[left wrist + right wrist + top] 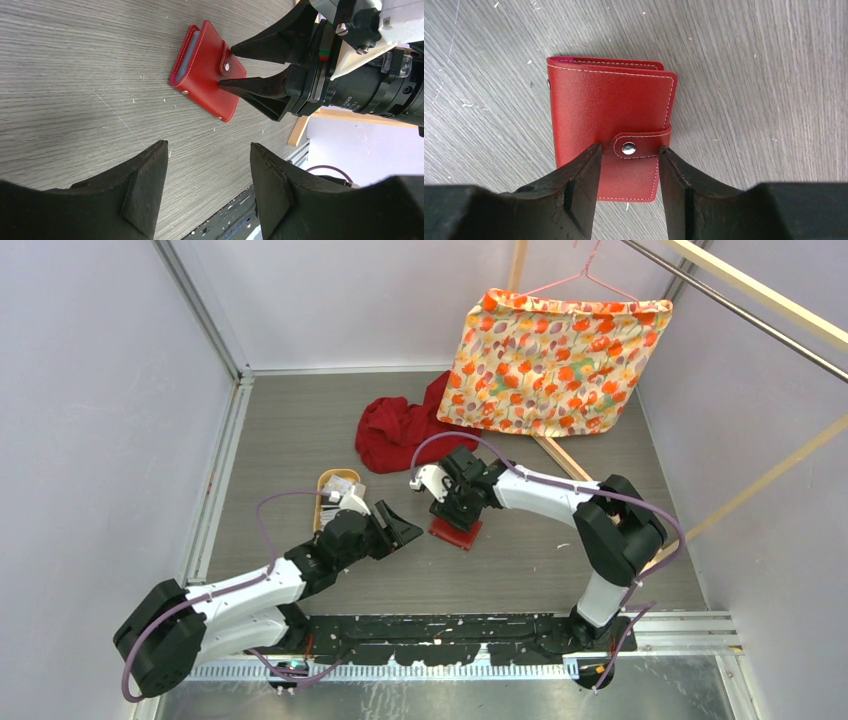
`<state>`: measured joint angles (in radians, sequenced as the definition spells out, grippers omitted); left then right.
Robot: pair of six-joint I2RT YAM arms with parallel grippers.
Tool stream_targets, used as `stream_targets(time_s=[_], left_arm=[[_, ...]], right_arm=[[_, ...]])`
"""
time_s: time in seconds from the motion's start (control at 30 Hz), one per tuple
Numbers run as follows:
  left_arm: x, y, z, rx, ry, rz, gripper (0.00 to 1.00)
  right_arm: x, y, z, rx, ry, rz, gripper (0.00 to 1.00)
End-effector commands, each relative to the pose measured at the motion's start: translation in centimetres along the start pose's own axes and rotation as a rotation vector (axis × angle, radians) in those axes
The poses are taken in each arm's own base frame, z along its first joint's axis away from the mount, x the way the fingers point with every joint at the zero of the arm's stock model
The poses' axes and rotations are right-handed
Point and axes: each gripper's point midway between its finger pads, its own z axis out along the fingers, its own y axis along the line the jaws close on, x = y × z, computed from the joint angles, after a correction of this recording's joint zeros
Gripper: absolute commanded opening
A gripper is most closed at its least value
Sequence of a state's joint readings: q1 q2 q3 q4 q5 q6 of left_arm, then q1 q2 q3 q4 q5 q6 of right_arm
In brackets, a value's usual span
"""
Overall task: Put the credit cards into the card holder
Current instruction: Open the card holder at the center of the board.
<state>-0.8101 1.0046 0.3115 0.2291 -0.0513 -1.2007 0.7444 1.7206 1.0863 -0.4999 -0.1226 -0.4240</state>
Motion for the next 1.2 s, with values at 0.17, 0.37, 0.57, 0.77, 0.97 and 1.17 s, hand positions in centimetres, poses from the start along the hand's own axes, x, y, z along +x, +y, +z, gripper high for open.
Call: stream_targets(time_s=[0.17,0.37,0.57,0.77,0.97,1.17], left_arm=[[-0.4,-1.0,0.1,0.046,-0.027,-0.015,0.62],[0.1,-1.0,0.7,0.052,-0.001,-0.020,0.62],[0.7,-0.8,1.3,0.046,0.022,-0.017,0.62],[1.2,-0.5,2.1,0.034,0.039,-0.014,0.63],[1.4,-0.1,3.0,0.009,0.047,0.007,0.63],[1.2,-0.1,3.8,-0.017,0.047,0.038,0.63]], right_arm=[[-0.8,-0.7,1.5,0.050,0.024,-0.010,0.47],[-0.3,-0.4,1.9,0.037,0.049,-0.005,0.30],[-1.7,-0.1,0.7,0.024,-0.006,0.009,0.17],[-2.2,0.4,-0.1,-0.033,-0.037,0.049,0.02],[-2.7,1.6,-1.7,-0.166,-0.091,0.109,0.01],[-3.0,2.6,-2.9,-0.301,-0.133,0.196,0.01]])
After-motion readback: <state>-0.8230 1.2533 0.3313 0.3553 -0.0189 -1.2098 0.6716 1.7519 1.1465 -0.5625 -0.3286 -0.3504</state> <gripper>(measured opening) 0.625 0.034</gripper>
